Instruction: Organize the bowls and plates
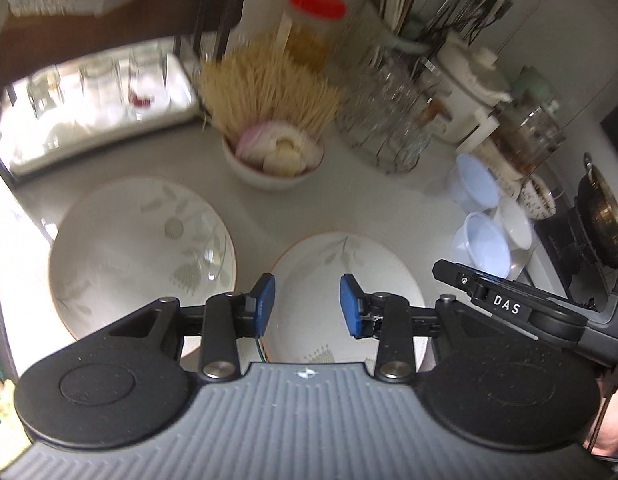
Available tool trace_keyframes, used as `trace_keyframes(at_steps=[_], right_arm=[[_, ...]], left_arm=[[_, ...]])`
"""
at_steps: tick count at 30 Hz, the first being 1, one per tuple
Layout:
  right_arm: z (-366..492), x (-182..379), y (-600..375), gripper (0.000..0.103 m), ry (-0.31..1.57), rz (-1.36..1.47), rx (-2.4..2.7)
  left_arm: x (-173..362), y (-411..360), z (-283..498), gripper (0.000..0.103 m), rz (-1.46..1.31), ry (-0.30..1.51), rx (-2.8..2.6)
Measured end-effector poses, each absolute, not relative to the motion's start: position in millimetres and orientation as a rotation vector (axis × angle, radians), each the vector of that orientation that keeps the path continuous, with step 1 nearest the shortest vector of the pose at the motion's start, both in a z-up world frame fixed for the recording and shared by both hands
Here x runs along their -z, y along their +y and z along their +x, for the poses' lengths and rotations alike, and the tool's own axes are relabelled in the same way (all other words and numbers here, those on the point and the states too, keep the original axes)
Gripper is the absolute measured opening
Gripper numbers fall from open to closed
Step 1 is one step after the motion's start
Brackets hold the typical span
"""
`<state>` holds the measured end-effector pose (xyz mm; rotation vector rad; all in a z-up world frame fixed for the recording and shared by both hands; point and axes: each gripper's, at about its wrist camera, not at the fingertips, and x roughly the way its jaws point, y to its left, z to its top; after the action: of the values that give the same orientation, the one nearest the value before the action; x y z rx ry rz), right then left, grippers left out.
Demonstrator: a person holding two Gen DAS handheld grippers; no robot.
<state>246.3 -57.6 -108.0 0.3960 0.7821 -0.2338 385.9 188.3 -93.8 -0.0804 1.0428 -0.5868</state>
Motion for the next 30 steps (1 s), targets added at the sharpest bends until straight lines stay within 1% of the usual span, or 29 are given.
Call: trace_keyframes(at_steps=[10, 13, 22, 30], right_arm=[[215, 45, -27, 0.027, 0.644, 0.343, 0.18], [205, 29, -16, 0.027, 0.618, 0.319, 0.172], [172, 10, 8, 0.027, 0.573, 0.278, 0.184], [155, 8, 12, 0.027, 0.597, 0.269, 0.154]], left_arm=[[34, 214, 353, 0.041, -0.087, 0.905, 0.612], [24, 223, 343, 0.041, -0.11, 0.877, 0.617], [31, 243, 315, 0.042, -0.155, 0.869, 0.602], [36, 248, 292, 0.042, -0.156, 0.85, 0.579]])
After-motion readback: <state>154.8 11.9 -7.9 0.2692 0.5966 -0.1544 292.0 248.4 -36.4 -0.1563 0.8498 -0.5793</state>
